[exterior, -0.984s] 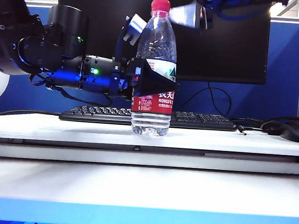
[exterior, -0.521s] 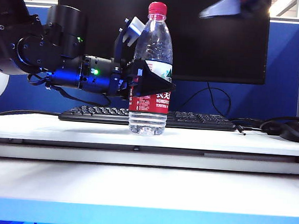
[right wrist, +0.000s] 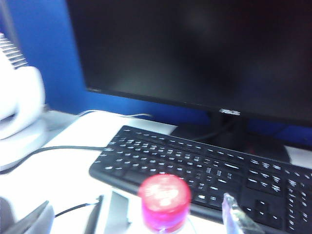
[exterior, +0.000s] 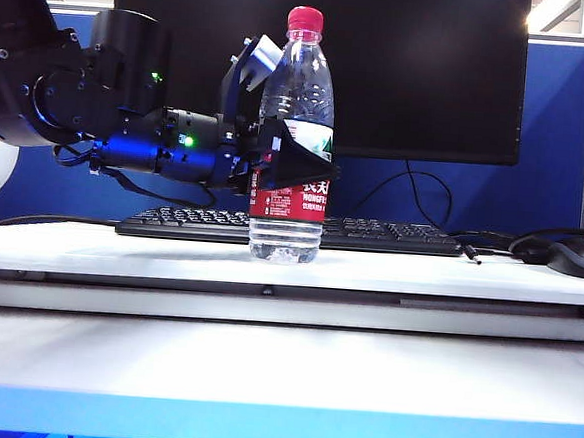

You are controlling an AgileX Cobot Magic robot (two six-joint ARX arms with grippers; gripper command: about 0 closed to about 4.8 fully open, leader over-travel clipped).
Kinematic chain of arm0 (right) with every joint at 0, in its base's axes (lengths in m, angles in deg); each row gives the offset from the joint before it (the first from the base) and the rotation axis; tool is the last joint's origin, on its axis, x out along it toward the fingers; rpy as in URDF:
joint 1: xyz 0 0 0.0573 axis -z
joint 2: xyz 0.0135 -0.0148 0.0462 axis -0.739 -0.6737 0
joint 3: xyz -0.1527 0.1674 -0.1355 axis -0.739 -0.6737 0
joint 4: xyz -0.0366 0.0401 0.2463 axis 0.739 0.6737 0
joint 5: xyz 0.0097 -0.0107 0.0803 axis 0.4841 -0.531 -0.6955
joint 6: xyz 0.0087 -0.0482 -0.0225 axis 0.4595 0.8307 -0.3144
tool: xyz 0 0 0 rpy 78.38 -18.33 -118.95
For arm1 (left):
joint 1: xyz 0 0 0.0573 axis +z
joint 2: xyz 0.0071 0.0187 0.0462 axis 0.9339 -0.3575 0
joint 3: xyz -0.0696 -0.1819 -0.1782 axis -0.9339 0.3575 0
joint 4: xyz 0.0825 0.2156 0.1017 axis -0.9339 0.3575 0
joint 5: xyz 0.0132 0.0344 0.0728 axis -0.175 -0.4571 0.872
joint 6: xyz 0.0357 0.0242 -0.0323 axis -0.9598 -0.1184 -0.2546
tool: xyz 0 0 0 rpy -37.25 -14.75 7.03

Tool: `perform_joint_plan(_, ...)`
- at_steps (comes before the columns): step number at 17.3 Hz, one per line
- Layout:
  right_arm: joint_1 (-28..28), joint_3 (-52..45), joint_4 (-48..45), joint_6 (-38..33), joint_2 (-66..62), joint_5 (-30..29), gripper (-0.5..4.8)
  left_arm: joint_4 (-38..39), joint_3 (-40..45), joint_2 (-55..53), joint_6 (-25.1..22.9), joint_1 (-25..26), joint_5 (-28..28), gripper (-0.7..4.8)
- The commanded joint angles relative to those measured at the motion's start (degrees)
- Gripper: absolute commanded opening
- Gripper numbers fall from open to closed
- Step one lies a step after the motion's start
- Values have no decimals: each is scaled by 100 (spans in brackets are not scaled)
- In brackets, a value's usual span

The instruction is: Unscrew the cap from the plastic bottle on the table.

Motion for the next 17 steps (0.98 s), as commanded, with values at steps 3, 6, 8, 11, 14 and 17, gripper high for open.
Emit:
perform_joint_plan(3, 20, 28, -208, -232, -186, 28, 420, 2, -13, 11, 24, 0, -83, 236)
perform_joint_plan(6, 120, 35, -457, -468, -398, -61, 420, 2, -13, 11, 22, 0, -162, 235)
perform_joint_plan(8, 216, 35, -479, -643, -442, -302, 417, 0, -13, 11, 20, 0, -162, 235)
perform_joint_plan(11, 348, 42, -599, -647, -518, -487, 331, 0, -13, 11, 20, 0, -164, 236)
perform_joint_plan(14, 420, 42, -623, -669, -575, -595, 331, -2, -13, 11, 24, 0, -177, 236)
perform_joint_plan(17, 487, 42, -684, -673, -678, -608, 316, -9, -13, 11, 24, 0, -177, 235)
